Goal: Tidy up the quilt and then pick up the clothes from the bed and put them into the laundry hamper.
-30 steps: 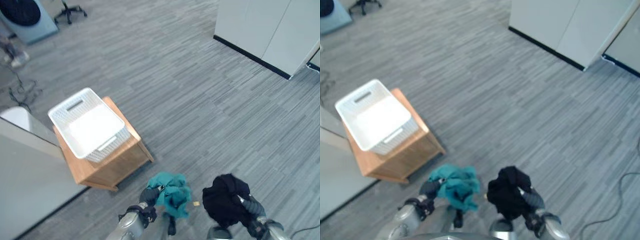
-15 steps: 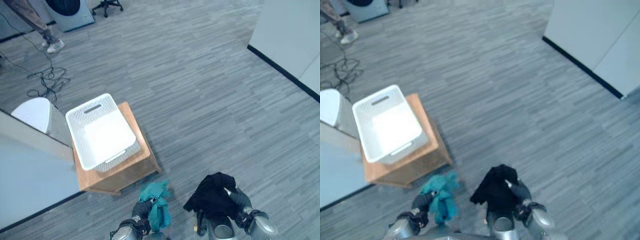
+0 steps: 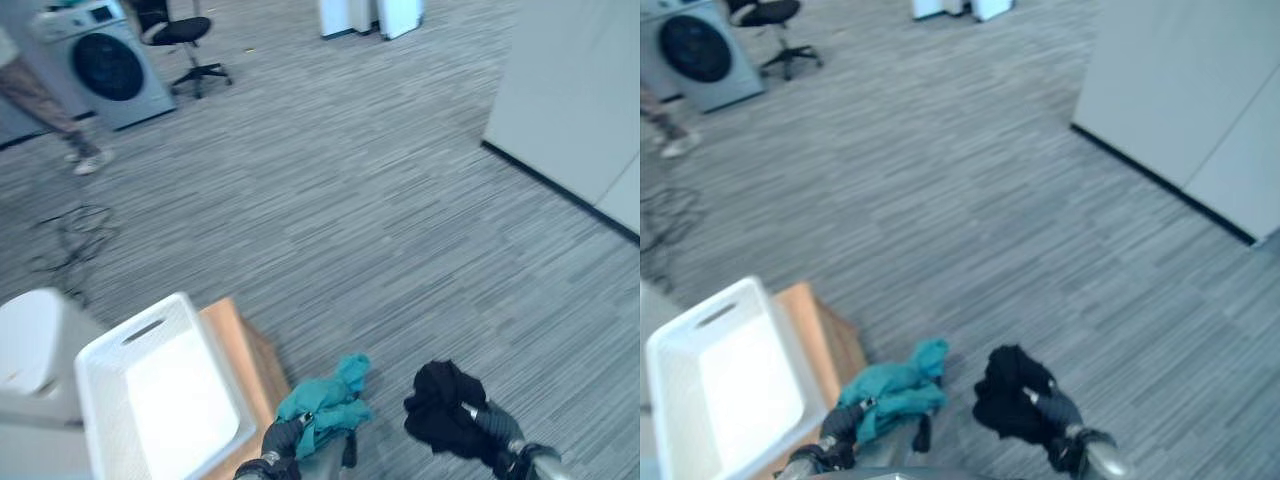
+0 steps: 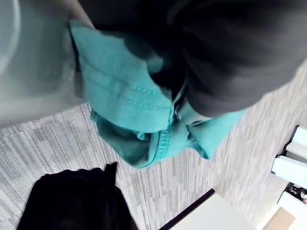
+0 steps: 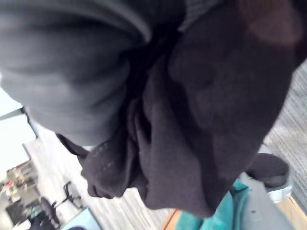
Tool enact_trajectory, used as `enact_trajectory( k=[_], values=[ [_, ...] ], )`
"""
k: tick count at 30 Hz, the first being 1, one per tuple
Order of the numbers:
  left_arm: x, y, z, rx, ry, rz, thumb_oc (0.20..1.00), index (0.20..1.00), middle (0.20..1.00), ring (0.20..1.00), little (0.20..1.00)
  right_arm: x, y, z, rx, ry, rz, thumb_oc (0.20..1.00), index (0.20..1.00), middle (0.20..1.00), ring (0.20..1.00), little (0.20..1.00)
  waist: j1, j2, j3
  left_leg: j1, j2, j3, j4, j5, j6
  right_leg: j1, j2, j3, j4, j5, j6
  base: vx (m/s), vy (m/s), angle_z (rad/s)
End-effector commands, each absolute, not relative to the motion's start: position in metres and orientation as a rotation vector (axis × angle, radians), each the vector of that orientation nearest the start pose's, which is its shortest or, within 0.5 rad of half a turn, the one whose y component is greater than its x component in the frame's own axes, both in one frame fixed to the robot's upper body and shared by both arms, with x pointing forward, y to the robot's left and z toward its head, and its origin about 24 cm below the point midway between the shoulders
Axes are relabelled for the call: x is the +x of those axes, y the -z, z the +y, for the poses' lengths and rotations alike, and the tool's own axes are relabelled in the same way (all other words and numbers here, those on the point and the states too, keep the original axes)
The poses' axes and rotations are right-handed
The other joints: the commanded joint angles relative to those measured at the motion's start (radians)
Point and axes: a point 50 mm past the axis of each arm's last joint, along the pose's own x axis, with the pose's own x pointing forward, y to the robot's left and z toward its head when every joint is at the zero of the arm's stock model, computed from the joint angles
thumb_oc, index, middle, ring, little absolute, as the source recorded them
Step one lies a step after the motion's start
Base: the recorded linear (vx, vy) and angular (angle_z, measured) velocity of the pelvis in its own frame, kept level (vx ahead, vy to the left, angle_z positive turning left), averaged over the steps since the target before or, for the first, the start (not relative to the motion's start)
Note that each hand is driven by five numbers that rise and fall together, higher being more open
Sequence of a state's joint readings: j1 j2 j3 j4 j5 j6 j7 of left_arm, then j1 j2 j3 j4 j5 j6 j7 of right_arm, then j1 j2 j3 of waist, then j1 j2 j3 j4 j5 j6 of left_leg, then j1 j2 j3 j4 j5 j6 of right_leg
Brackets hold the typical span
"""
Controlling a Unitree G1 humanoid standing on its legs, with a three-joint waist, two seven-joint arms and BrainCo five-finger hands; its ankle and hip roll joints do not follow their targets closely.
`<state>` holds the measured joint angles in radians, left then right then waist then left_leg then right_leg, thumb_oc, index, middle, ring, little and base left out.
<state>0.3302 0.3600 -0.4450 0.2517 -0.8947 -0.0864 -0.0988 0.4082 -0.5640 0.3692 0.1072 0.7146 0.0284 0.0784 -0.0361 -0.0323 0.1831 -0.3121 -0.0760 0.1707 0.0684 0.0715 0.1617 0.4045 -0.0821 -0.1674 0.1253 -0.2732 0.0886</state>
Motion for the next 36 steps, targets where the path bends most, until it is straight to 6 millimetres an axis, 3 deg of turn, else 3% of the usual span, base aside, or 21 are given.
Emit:
enact_trajectory(
  k=[1, 2, 3, 6, 7, 8, 10, 12, 13, 14, 15, 16, 19, 21, 24, 25, 26, 28, 31, 32, 36],
  values=[
    [0.153, 0.058, 0.151, -0.602, 0.177, 0.480, 0.200, 0.200, 0.200, 0.200, 0.200, 0.151, 0.029, -0.197, 0.206, -0.254, 0.457, 0.200, 0.200, 0.200, 0.200, 0.200, 0.019, 0.039, 0.010, 0.067, 0.153, 0.090, -0.114, 0.021, -0.215, -0.168, -0.059, -0.054, -0.059, 0.111, 0.047, 0.48, 0.105, 0.23],
    [0.153, 0.058, 0.151, -0.595, 0.177, 0.480, 0.200, 0.200, 0.200, 0.200, 0.200, 0.151, 0.029, -0.197, 0.210, -0.249, 0.458, 0.200, 0.200, 0.200, 0.200, 0.200, 0.023, 0.036, 0.007, 0.066, 0.151, 0.089, -0.103, 0.018, -0.213, -0.159, -0.063, -0.061, -0.050, 0.102, 0.049, 0.58, 0.121, -0.06],
    [0.156, 0.056, 0.155, -0.555, 0.160, 0.466, 0.200, 0.200, 0.200, 0.200, 0.200, 0.155, 0.029, -0.193, 0.241, -0.245, 0.454, 0.200, 0.200, 0.200, 0.200, 0.200, 0.060, 0.021, -0.010, 0.052, 0.124, 0.079, -0.024, 0.021, -0.171, -0.123, -0.102, -0.087, 0.084, 0.141, 0.074, 0.56, 0.157, -0.10],
    [0.165, 0.046, 0.158, -0.542, 0.167, 0.449, 0.200, 0.200, 0.200, 0.200, 0.200, 0.157, 0.025, -0.186, 0.251, -0.265, 0.447, 0.200, 0.200, 0.200, 0.200, 0.200, 0.071, 0.009, -0.016, 0.114, 0.027, 0.040, 0.001, -0.023, -0.106, -0.211, -0.206, -0.100, 0.476, 0.339, 0.136, 0.55, 0.315, 0.29],
    [0.168, 0.045, 0.159, -0.534, 0.149, 0.457, 0.200, 0.200, 0.200, 0.200, 0.200, 0.157, 0.027, -0.182, 0.246, -0.278, 0.458, 0.200, 0.200, 0.200, 0.200, 0.200, 0.068, 0.036, -0.004, 0.151, 0.009, 0.008, 0.001, -0.026, -0.075, -0.321, -0.215, -0.062, 0.636, 0.408, 0.125, 0.48, 0.384, 1.07],
    [0.169, 0.046, 0.162, -0.521, 0.111, 0.452, 0.200, 0.200, 0.200, 0.200, 0.200, 0.158, 0.030, -0.178, 0.245, -0.305, 0.465, 0.200, 0.200, 0.200, 0.200, 0.200, 0.065, 0.052, 0.009, 0.189, -0.004, -0.037, -0.005, -0.039, -0.064, -0.406, -0.208, -0.034, 0.700, 0.409, 0.108, 0.37, 0.232, 1.53],
    [0.169, 0.047, 0.162, -0.526, 0.107, 0.451, 0.200, 0.200, 0.200, 0.200, 0.200, 0.159, 0.030, -0.171, 0.254, -0.329, 0.455, 0.200, 0.200, 0.200, 0.200, 0.200, 0.059, 0.067, 0.029, 0.241, -0.009, -0.091, -0.021, -0.050, -0.061, -0.489, -0.188, -0.027, 0.649, 0.370, 0.076, 0.33, -0.011, 1.22],
    [0.169, 0.046, 0.165, -0.531, 0.093, 0.437, 0.200, 0.200, 0.200, 0.200, 0.200, 0.159, 0.029, -0.164, 0.247, -0.374, 0.452, 0.200, 0.200, 0.200, 0.200, 0.200, 0.054, 0.075, 0.049, 0.299, -0.027, -0.196, -0.049, -0.066, -0.070, -0.534, -0.149, -0.019, 0.441, 0.337, 0.049, 0.37, -0.201, 1.41],
    [0.168, 0.047, 0.165, -0.516, 0.118, 0.444, 0.200, 0.200, 0.200, 0.200, 0.200, 0.158, 0.030, -0.164, 0.255, -0.363, 0.450, 0.200, 0.200, 0.200, 0.200, 0.200, 0.043, 0.065, 0.054, 0.329, -0.054, -0.282, -0.060, -0.089, -0.072, -0.548, -0.106, 0.028, 0.265, 0.341, 0.044, 0.27, -0.241, 1.67],
    [0.168, 0.048, 0.165, -0.513, 0.124, 0.449, 0.200, 0.200, 0.200, 0.200, 0.200, 0.157, 0.030, -0.164, 0.255, -0.364, 0.451, 0.200, 0.200, 0.200, 0.200, 0.200, 0.037, 0.063, 0.053, 0.332, -0.060, -0.305, -0.062, -0.092, -0.072, -0.552, -0.093, 0.043, 0.215, 0.346, 0.043, 0.59, -0.449, 2.30],
    [0.159, 0.056, 0.162, -0.461, 0.171, 0.484, 0.200, 0.200, 0.200, 0.200, 0.200, 0.150, 0.036, -0.166, 0.296, -0.315, 0.462, 0.200, 0.200, 0.200, 0.200, 0.200, -0.007, 0.054, 0.045, 0.371, -0.111, -0.468, -0.083, -0.127, -0.055, -0.587, 0.002, 0.250, -0.070, 0.358, 0.057, 0.65, -0.455, 3.02],
    [0.153, 0.061, 0.161, -0.412, 0.211, 0.501, 0.200, 0.200, 0.200, 0.200, 0.200, 0.146, 0.039, -0.166, 0.333, -0.263, 0.457, 0.200, 0.200, 0.200, 0.200, 0.200, -0.030, 0.059, 0.037, 0.386, -0.115, -0.539, -0.094, -0.138, -0.042, -0.608, 0.052, 0.371, -0.111, 0.371, 0.076, 0.63, -0.459, 3.17],
    [0.151, 0.062, 0.168, -0.406, 0.201, 0.499, 0.200, 0.200, 0.200, 0.200, 0.200, 0.142, 0.041, -0.159, 0.351, -0.248, 0.465, 0.200, 0.200, 0.200, 0.200, 0.200, -0.046, 0.051, 0.021, 0.386, -0.095, -0.575, -0.096, -0.150, -0.049, -0.622, 0.070, 0.428, -0.078, 0.366, 0.098, 0.31, -0.255, 3.83],
    [0.150, 0.062, 0.172, -0.419, 0.178, 0.493, 0.200, 0.200, 0.200, 0.200, 0.200, 0.147, 0.042, -0.152, 0.349, -0.243, 0.467, 0.200, 0.200, 0.200, 0.200, 0.200, -0.028, 0.031, 0.005, 0.377, -0.051, -0.567, -0.071, -0.167, -0.087, -0.583, 0.039, 0.390, -0.066, 0.361, 0.109, 0.27, -0.242, 2.71],
    [0.152, 0.058, 0.171, -0.433, 0.182, 0.482, 0.200, 0.200, 0.200, 0.200, 0.200, 0.151, 0.042, -0.155, 0.320, -0.218, 0.480, 0.200, 0.200, 0.200, 0.200, 0.200, -0.017, 0.013, -0.005, 0.372, -0.001, -0.532, -0.052, -0.174, -0.120, -0.527, 0.035, 0.355, -0.072, 0.343, 0.092, 0.24, -0.168, 1.14],
    [0.153, 0.055, 0.166, -0.427, 0.214, 0.478, 0.200, 0.200, 0.200, 0.200, 0.200, 0.153, 0.043, -0.164, 0.318, -0.175, 0.475, 0.200, 0.200, 0.200, 0.200, 0.200, -0.022, 0.007, -0.005, 0.359, 0.030, -0.471, -0.044, -0.170, -0.140, -0.495, 0.018, 0.311, -0.094, 0.334, 0.087, 0.14, -0.103, 0.86],
    [0.155, 0.052, 0.162, -0.416, 0.250, 0.480, 0.200, 0.200, 0.200, 0.200, 0.200, 0.151, 0.043, -0.175, 0.321, -0.119, 0.466, 0.200, 0.200, 0.200, 0.200, 0.200, -0.042, 0.001, 0.000, 0.341, 0.085, -0.310, -0.017, -0.165, -0.163, -0.470, -0.012, 0.241, -0.094, 0.320, 0.088, 0.08, -0.095, 1.73],
    [0.157, 0.050, 0.155, -0.398, 0.328, 0.485, 0.200, 0.200, 0.200, 0.200, 0.200, 0.147, 0.039, -0.192, 0.335, -0.022, 0.446, 0.200, 0.200, 0.200, 0.200, 0.200, -0.088, -0.014, 0.002, 0.322, 0.171, -0.081, 0.037, -0.149, -0.193, -0.446, -0.046, 0.143, -0.091, 0.307, 0.087, -0.05, -0.045, 2.16],
    [0.157, 0.048, 0.150, -0.394, 0.338, 0.481, 0.200, 0.200, 0.200, 0.200, 0.200, 0.144, 0.037, -0.204, 0.320, 0.018, 0.440, 0.200, 0.200, 0.200, 0.200, 0.200, -0.113, -0.016, 0.000, 0.302, 0.212, 0.052, 0.065, -0.145, -0.204, -0.433, -0.061, 0.061, -0.091, 0.293, 0.074, -0.07, -0.007, 2.18],
    [0.155, 0.046, 0.153, -0.385, 0.311, 0.468, 0.200, 0.200, 0.200, 0.200, 0.200, 0.142, 0.036, -0.209, 0.310, 0.033, 0.433, 0.200, 0.200, 0.200, 0.200, 0.200, -0.121, -0.012, -0.004, 0.309, 0.238, 0.117, 0.035, -0.122, -0.213, -0.425, -0.059, 0.015, -0.097, 0.287, 0.066, -0.03, 0.036, 0.99],
    [0.154, 0.041, 0.164, -0.370, 0.193, 0.411, 0.200, 0.200, 0.200, 0.200, 0.200, 0.141, 0.036, -0.216, 0.297, 0.048, 0.422, 0.200, 0.200, 0.200, 0.200, 0.200, -0.109, -0.007, -0.010, 0.324, 0.230, 0.112, -0.032, -0.084, -0.222, -0.397, -0.046, 0.001, -0.119, 0.280, 0.059, 0.04, 0.077, 0.70]
  ],
)
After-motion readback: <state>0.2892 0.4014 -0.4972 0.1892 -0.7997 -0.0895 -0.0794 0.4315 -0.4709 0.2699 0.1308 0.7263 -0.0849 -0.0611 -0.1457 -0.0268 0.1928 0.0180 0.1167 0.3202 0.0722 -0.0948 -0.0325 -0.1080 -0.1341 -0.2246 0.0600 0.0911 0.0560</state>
